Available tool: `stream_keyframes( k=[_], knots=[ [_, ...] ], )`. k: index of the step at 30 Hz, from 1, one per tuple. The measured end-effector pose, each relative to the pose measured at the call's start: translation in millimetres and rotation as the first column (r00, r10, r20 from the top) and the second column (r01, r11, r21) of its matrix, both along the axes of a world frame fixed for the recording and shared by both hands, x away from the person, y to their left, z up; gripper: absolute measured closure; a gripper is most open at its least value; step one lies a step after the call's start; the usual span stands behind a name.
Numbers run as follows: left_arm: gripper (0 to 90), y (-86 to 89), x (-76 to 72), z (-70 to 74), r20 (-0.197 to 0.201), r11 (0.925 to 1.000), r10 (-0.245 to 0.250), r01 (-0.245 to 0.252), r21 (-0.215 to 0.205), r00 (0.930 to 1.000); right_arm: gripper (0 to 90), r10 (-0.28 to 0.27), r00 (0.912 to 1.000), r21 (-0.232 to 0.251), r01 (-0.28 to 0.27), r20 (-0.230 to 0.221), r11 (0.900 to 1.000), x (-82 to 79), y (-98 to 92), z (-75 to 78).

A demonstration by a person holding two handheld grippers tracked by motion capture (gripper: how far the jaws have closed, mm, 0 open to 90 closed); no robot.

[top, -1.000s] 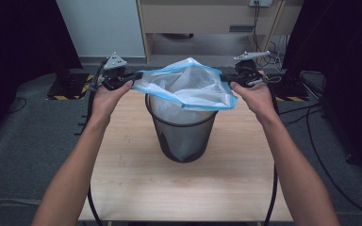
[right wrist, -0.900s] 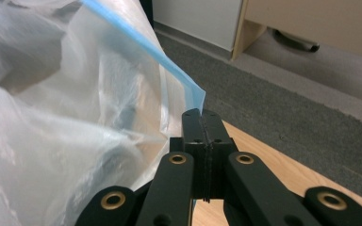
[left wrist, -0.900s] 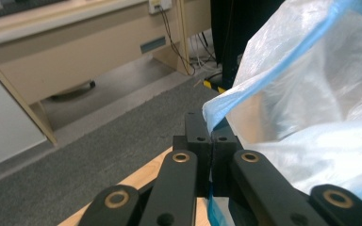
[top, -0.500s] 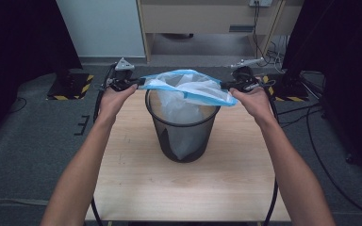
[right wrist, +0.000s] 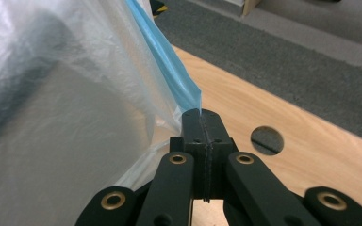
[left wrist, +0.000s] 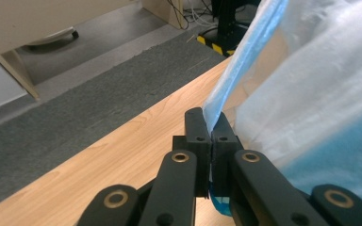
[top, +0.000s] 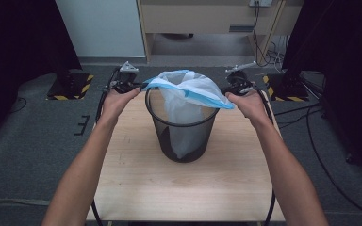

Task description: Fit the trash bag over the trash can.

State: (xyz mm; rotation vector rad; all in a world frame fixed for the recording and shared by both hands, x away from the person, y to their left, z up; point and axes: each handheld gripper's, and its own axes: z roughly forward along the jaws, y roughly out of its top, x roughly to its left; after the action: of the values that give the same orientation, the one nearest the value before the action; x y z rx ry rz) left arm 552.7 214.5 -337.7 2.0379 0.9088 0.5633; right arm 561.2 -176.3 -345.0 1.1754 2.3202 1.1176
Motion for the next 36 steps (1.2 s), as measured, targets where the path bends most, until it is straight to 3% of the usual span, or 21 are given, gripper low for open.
stream_keyframes(
  k=[3,7,10,23,27,36],
  knots=[
    [88.4,1.3,1.2,0.4,0.004,0.9999,0.005,-0.005,-0.012,1.0,90.0,0.002,0.9999,0.003,-0.002,-0.012,1.0,-0.4,0.4,-7.1],
    [89.2,8.2,5.1,-7.1,-0.032,0.9998,0.021,-0.021,0.005,0.9992,90.0,0.001,0.9998,0.006,-0.001,-0.019,1.0,-1.8,-0.9,-10.9],
    [89.3,13.0,5.5,-15.9,-0.048,0.9993,0.035,-0.036,-0.011,0.9982,90.0,-0.001,0.9997,0.008,0.001,-0.022,1.0,-2.6,-2.2,-10.5],
    [89.4,7.0,-3.1,-33.8,-0.09,0.9999,-0.009,0.01,0.008,0.9959,90.0,-0.006,0.9995,0.009,0.007,-0.031,1.0,-11.0,-13.2,-15.5],
    [89.4,6.2,-4.1,-37.5,-0.09,1.0,-0.002,0.002,-0.008,0.996,90.0,-0.007,0.9994,0.01,0.008,-0.034,1.0,-13.2,-11.8,-19.9],
    [89.3,6.9,-7.2,-40.3,-0.092,1.0,-0.005,0.005,0.003,0.9958,90.0,0.001,0.9992,0.002,-0.001,-0.04,1.0,-14.7,-10.1,-22.1]
  ],
)
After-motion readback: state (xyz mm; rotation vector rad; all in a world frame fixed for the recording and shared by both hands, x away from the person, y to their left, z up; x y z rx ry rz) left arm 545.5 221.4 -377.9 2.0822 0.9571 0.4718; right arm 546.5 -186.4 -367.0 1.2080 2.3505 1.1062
